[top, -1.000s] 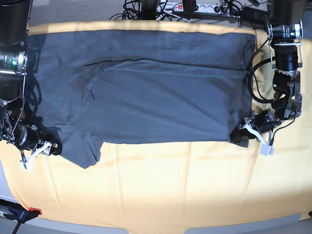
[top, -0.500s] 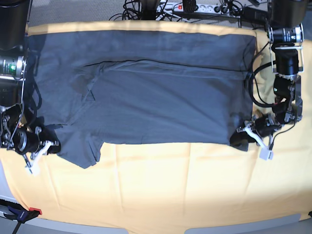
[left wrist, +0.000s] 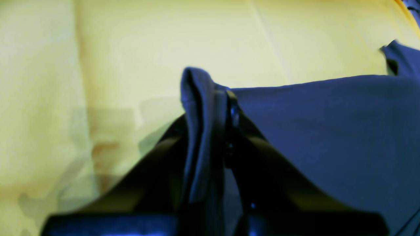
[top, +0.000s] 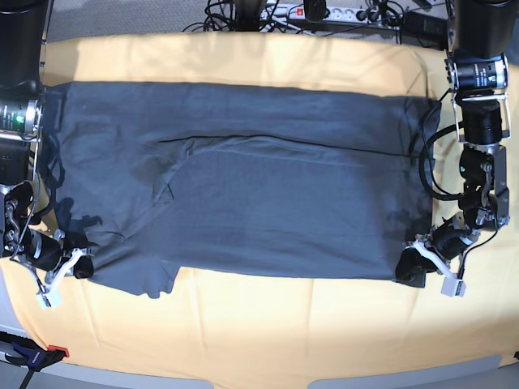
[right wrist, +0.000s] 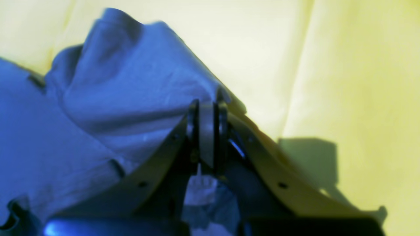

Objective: Fold the T-shirt properly
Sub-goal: 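Grasp the opposite edge corners with both grippers and lift, then fold the grasped edge over the shirt body with both grippers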

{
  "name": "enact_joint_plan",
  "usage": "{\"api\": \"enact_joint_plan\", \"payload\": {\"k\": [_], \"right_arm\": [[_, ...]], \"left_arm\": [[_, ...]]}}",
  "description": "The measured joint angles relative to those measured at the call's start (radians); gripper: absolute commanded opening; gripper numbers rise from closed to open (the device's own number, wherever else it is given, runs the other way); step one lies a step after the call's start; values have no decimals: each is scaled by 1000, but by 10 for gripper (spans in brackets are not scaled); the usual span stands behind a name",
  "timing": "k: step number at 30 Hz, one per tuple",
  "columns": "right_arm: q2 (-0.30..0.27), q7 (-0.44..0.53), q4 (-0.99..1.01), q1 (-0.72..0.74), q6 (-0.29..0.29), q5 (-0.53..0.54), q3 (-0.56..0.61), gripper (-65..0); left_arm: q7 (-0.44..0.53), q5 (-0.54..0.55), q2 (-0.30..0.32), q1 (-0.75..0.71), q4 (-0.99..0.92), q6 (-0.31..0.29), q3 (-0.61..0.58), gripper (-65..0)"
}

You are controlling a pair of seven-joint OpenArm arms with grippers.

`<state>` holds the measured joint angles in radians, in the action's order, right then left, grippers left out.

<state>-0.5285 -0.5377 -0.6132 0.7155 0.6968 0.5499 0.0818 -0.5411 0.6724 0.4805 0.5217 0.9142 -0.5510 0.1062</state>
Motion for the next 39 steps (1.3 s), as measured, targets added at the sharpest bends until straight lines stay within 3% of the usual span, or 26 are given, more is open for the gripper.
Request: {"api": "enact_joint_plan", "payload": {"k": [3,7,10,13,16,19,23,27,33,39], "right_arm": [[0,-1,0,27,3,4,0,-650],[0,-50,-4,44,1,53,0,-650],[-1,-180,-30,34,0,146,0,-650],[-1,-301,-64,32,-4,220,1,-650],[-18,-359,-108,35,-4,308,1,-650],[-37,-423,-135,28,-4,367,1,-650],[-74,-445,-213,-61,-4,429,2,-650],[-108,-452,-370,-203,-4,426,4,-650],[-181,-430,-640,-354,0,435,6,-650],[-231,-431,-673,-388,0,425,7,-650]], "left_arm": [[3,0,-4,0,0,-12,0,-650],[-20,35,-1,0,0,-138,0,-650],[-141,171,-2,0,0,-138,0,-650],[-187,252,1,0,0,-138,0,-650],[-229,317,10,0,0,-138,0,-650],[-335,424,26,0,0,-138,0,-650],[-494,552,26,-2,11,-139,0,-650],[-569,631,29,-21,61,-139,0,-650],[-592,645,71,-83,217,-138,0,-650],[-603,647,125,-168,362,-139,-1,-650]]}}
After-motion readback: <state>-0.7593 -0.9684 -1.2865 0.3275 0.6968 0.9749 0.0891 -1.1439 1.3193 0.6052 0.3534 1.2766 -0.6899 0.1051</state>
